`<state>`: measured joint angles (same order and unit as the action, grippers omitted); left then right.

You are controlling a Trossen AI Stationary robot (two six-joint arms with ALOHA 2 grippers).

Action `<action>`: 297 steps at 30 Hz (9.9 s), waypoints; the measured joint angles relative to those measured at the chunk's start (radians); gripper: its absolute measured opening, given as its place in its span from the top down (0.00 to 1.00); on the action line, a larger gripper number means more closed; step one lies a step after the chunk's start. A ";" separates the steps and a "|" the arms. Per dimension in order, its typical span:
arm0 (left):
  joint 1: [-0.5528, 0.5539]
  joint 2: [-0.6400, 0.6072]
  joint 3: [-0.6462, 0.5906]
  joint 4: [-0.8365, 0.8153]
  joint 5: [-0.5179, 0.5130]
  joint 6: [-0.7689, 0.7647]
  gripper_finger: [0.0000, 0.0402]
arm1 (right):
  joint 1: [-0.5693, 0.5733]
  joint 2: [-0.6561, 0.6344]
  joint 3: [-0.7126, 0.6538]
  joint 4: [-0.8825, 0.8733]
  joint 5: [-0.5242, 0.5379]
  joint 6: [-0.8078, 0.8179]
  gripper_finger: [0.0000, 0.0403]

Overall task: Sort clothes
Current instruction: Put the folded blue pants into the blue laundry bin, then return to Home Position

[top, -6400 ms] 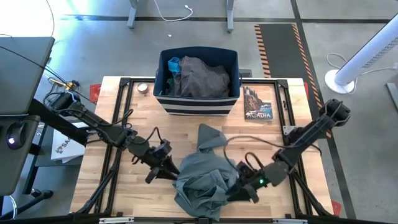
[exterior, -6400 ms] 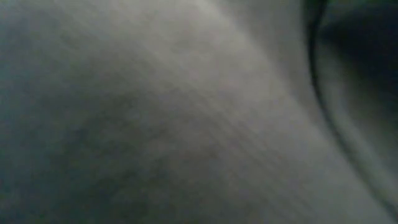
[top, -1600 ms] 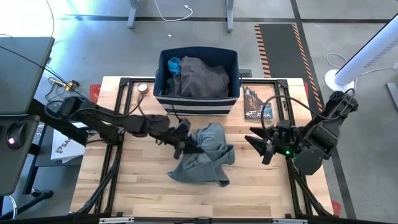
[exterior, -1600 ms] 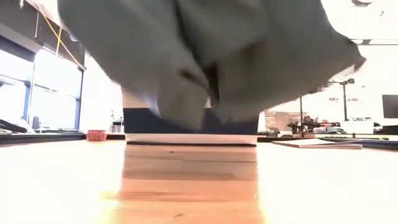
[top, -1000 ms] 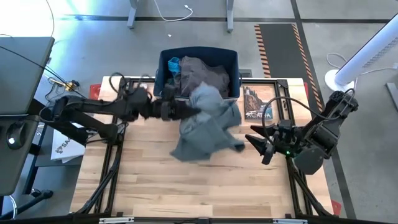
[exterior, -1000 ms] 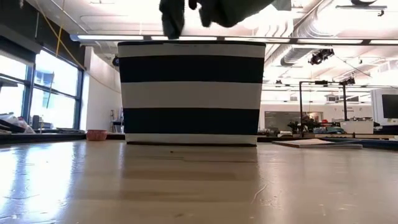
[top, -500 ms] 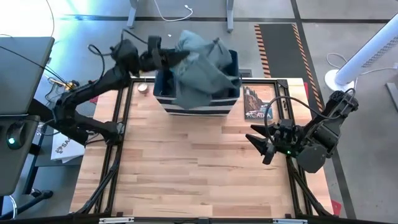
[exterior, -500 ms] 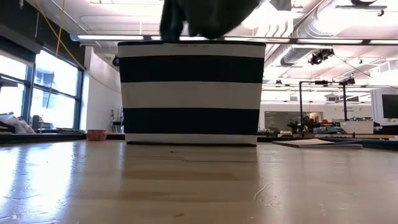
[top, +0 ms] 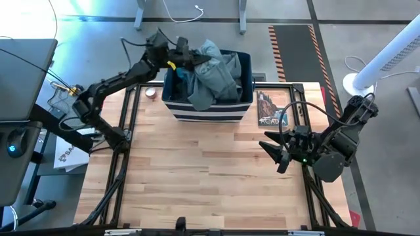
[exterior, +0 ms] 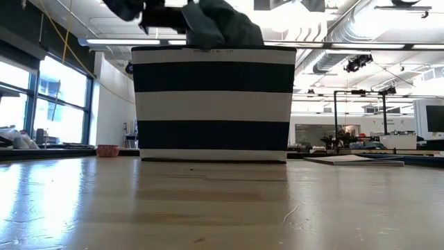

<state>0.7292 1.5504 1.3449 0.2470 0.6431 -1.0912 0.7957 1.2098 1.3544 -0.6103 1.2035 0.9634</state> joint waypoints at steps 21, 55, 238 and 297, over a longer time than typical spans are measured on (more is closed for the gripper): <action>0.116 0.113 -0.004 -0.617 -0.102 0.474 0.94 | 0.000 0.000 0.000 0.002 -0.007 0.024 0.35; 0.078 -0.001 0.154 -0.611 -0.328 0.595 0.52 | -0.004 0.000 0.000 -0.007 -0.028 0.031 0.35; -0.553 -1.237 -1.334 0.046 -0.675 0.554 0.57 | -0.773 -1.211 -1.303 0.547 -1.081 -0.414 0.35; -0.553 -1.235 -1.334 -0.235 -0.681 0.807 0.57 | -0.789 -1.203 -1.213 0.184 -1.022 -0.467 0.35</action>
<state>0.1764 0.3157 0.0109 0.0121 -0.0376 -0.2847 0.0063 0.0071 0.1410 -0.4259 0.1810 0.4961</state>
